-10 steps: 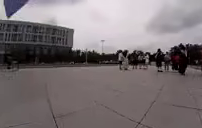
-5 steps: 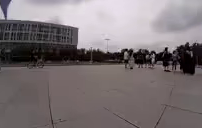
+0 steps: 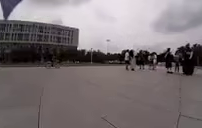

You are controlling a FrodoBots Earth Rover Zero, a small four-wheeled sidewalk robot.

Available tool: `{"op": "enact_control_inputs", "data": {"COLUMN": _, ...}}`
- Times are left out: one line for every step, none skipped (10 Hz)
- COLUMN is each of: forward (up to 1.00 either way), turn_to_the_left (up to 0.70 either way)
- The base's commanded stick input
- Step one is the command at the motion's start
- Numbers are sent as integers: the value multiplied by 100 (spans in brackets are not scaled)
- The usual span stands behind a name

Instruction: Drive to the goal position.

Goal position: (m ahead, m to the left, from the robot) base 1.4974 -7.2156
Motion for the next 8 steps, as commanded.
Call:
{"op": "enact_control_inputs", "data": {"forward": 60, "turn_to_the_left": 1}}
{"op": "enact_control_inputs", "data": {"forward": 60, "turn_to_the_left": 1}}
{"op": "enact_control_inputs", "data": {"forward": 60, "turn_to_the_left": 1}}
{"op": "enact_control_inputs", "data": {"forward": 60, "turn_to_the_left": 1}}
{"op": "enact_control_inputs", "data": {"forward": 60, "turn_to_the_left": 1}}
{"op": "enact_control_inputs", "data": {"forward": 60, "turn_to_the_left": 1}}
{"op": "enact_control_inputs", "data": {"forward": 60, "turn_to_the_left": 0}}
{"op": "enact_control_inputs", "data": {"forward": 60, "turn_to_the_left": -3}}
